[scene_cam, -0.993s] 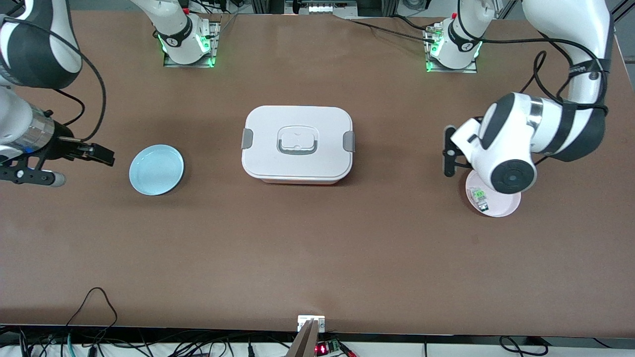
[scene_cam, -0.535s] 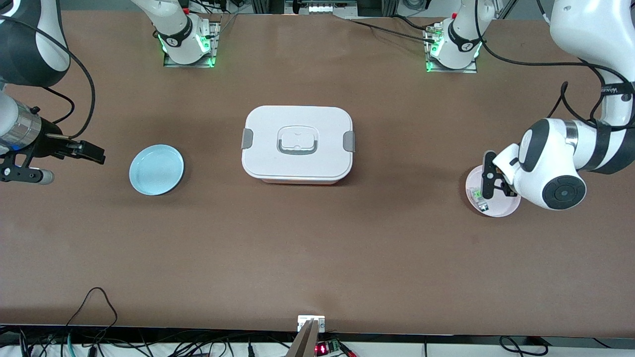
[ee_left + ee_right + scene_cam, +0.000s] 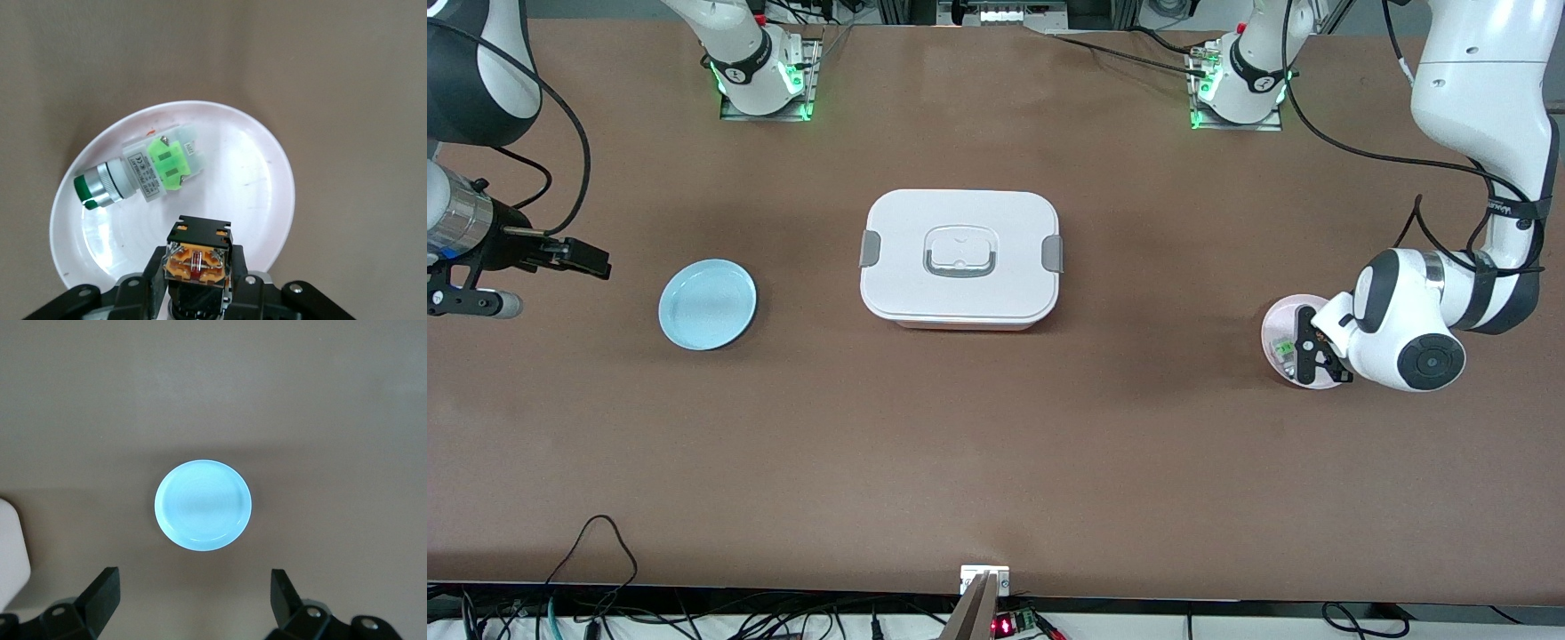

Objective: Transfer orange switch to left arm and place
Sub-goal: 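Carry the switch to the pink plate with the left gripper while the right retracts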

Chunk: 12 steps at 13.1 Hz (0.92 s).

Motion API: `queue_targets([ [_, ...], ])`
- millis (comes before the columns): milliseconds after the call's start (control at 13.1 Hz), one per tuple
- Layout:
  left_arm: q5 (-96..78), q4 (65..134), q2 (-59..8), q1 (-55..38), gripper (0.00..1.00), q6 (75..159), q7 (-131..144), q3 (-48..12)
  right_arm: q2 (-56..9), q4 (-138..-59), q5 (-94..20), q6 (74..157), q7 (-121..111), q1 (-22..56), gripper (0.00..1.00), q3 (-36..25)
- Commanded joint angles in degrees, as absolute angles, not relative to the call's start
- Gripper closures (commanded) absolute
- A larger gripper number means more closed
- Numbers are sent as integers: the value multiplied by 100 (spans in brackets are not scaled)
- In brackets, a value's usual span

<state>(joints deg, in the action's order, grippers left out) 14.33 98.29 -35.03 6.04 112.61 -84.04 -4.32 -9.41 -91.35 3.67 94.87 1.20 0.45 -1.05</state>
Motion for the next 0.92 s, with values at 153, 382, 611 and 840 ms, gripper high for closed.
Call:
queue_targets([
  [153, 1793, 10413, -3366, 624, 100, 12020, -8473, -448, -598, -9044, 343, 9247, -71, 35, 0, -211],
  [382, 1793, 10696, -3314, 729, 44, 12472, -8464, -439, -343, -9096, 334, 9054, -26, 35, 0, -220],
  [611, 1793, 10688, -2981, 721, 0, 12227, -8359, -457, 349, -9762, 334, 9140, 52, 44, 0, -211],
  [840, 1784, 10608, -2375, 668, 0, 11367, -7842, -518, 466, -9730, 334, 8755, -53, 35, 0, -202],
])
